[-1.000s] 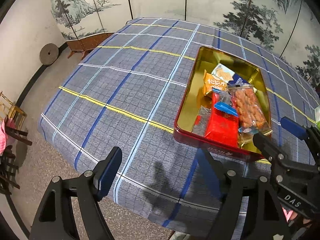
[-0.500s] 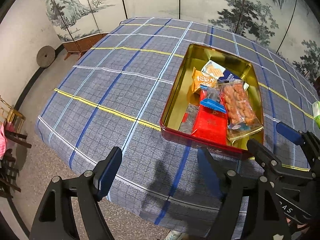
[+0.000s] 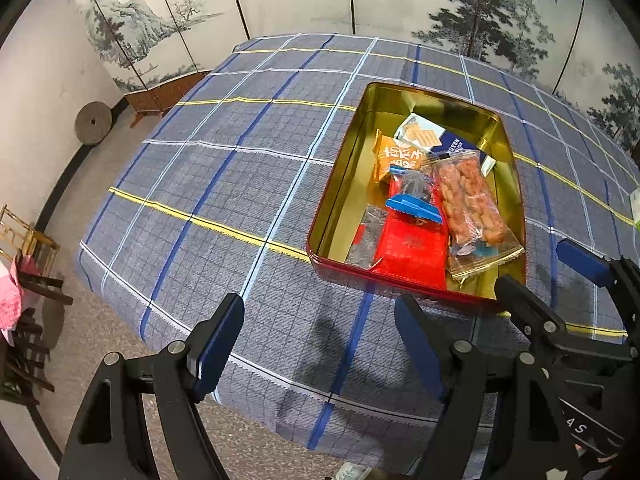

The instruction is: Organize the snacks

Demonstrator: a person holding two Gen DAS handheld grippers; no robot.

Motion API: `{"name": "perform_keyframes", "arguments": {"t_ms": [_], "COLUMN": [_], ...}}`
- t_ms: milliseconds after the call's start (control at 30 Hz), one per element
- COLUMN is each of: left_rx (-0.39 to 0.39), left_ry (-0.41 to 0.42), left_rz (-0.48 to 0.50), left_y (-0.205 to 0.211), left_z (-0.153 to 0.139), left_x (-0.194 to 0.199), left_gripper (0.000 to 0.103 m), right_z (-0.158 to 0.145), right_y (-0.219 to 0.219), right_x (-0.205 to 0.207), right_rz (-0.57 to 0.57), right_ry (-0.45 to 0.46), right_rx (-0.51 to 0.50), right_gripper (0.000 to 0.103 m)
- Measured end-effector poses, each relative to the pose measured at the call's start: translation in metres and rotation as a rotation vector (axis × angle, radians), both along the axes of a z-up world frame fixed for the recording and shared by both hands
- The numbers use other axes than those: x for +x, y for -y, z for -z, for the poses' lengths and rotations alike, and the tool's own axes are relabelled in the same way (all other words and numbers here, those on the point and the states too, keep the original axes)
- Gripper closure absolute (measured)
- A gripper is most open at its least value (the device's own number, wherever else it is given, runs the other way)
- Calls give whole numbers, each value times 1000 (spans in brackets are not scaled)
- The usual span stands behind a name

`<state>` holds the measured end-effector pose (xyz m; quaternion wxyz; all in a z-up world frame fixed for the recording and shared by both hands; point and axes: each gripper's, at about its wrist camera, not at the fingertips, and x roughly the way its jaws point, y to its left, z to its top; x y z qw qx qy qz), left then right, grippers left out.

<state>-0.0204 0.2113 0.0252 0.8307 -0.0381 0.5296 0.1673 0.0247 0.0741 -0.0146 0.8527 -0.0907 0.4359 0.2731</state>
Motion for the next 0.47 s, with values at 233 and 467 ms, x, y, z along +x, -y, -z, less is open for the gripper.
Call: {"name": "perform_keyframes", "arguments": {"t_ms": [233, 467], "left_rx": [-17, -27], "left_ry": [-5, 0], "left_rz": [-2, -5], "left_y": [0, -2], "left_z": [2, 3], "left_x": [3, 2], "left_gripper": [28, 26], "right_z": [2, 2], "right_y": [4, 4], "right_x": [1, 2], "right_rz": [5, 6], "right_ry": [-7, -8], "right_rx": [0, 1], "right_gripper": [22, 22]}}
